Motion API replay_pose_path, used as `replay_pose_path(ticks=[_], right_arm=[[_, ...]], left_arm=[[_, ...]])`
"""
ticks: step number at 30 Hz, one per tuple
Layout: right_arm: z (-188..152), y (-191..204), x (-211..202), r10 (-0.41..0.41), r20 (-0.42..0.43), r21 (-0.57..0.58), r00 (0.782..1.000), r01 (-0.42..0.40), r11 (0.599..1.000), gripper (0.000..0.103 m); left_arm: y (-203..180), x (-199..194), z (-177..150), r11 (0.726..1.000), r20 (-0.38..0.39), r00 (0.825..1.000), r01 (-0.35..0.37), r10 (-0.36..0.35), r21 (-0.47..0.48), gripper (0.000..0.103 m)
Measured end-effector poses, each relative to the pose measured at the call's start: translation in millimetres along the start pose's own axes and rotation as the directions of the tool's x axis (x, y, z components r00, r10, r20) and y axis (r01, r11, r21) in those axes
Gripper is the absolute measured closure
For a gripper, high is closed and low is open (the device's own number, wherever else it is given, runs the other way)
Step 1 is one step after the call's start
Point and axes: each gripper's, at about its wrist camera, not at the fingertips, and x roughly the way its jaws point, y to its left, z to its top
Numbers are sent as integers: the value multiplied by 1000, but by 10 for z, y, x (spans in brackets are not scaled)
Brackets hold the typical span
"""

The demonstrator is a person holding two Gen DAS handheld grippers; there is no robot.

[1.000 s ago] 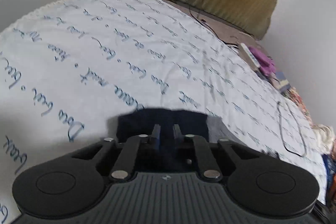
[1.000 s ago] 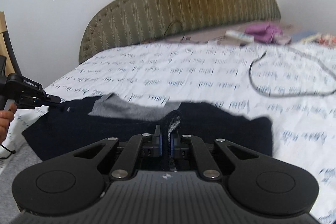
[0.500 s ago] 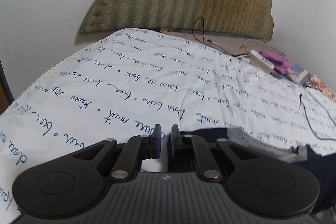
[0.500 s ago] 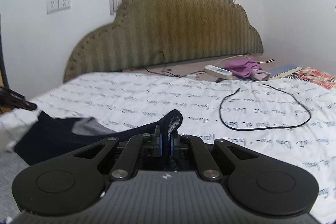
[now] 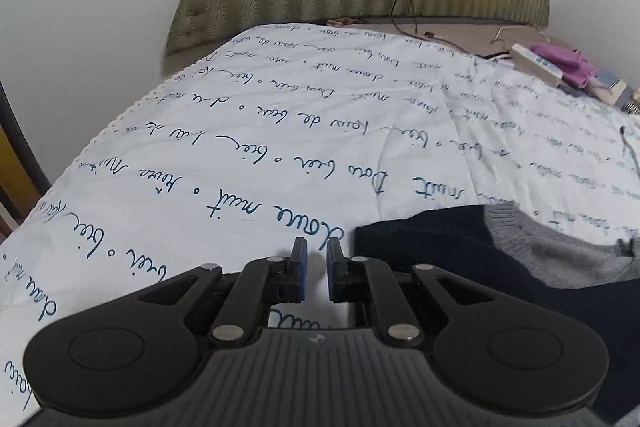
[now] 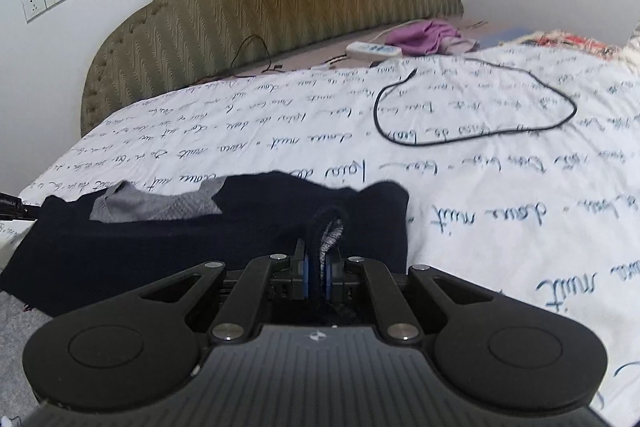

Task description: Fold small clothes

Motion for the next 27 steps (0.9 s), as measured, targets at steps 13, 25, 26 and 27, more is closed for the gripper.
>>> replay_pose_path(ticks=[13,25,26,27], right_arm=[[-2,46,83,12,-11,1,1000,-12,1000,92],[-3,-27,36,6,-14,25,1000,-6,1000,92],[-2,-27,38,7,-14,26,1000,-7,1000,92],[-2,-25,43,7,-15,25,1000,-6,1000,92]], left_arm=[[-169,-671,-460,937,98,992,36,-74,348,91],[-523,-459,-591,937,48,998,32,-52,348,91],[-527,-449,-599,936,46,998,30,-49,351,91],[-527,-447,-605,935,45,998,28,-47,353,91]])
